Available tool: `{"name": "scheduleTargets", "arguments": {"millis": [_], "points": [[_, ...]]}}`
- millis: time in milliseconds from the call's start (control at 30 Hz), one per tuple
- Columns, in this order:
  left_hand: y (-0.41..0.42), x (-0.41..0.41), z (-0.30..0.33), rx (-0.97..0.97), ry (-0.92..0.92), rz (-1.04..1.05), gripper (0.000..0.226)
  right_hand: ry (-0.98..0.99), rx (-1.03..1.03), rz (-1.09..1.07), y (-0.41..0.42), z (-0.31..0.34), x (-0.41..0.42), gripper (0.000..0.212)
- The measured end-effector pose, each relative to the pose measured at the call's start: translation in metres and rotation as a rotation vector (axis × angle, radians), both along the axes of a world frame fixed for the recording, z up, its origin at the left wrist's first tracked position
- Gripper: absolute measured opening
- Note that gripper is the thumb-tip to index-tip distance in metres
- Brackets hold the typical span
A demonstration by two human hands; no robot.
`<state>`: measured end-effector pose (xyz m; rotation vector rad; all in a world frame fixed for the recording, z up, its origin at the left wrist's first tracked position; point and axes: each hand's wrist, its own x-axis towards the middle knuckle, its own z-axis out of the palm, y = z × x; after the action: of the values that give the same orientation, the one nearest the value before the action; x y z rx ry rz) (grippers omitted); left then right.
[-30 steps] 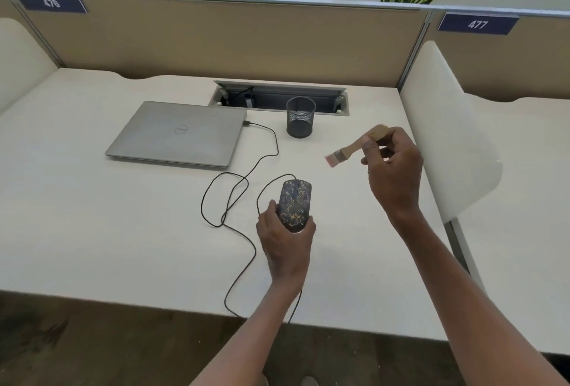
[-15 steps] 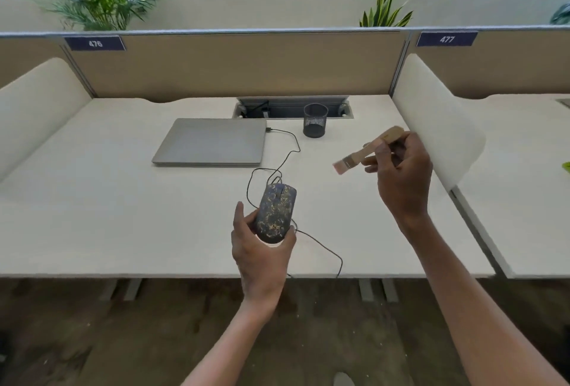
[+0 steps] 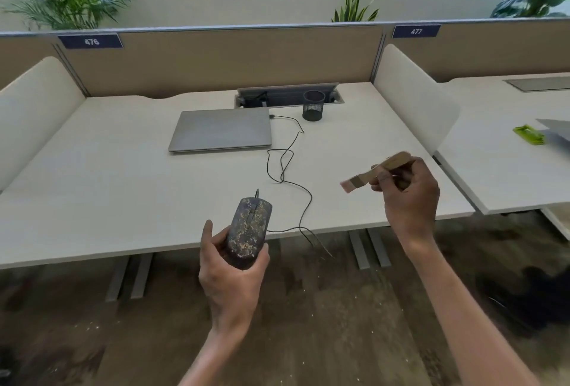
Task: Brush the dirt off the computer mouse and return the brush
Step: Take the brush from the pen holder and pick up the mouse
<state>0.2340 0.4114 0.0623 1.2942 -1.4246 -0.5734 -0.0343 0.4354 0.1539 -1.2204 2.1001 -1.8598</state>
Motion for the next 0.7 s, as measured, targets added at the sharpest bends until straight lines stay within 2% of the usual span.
{"name": "scheduleTargets", "arguments": {"millis": [267, 500, 700], "points": [[0.037, 0.01, -0.002, 0.028, -0.012, -0.006, 0.11, 0.088, 0.036, 0.007, 0.02, -0.007, 0.025, 0.012], [0.074, -0.004, -0.002, 0.022, -0.002, -0.032, 0.109, 0.169, 0.118, 0.12, 0.049, -0.012, 0.037, 0.004], [0.105, -0.013, 0.004, 0.04, 0.006, -0.061, 0.111, 0.208, 0.182, 0.226, 0.076, -0.016, 0.037, 0.01]]}}
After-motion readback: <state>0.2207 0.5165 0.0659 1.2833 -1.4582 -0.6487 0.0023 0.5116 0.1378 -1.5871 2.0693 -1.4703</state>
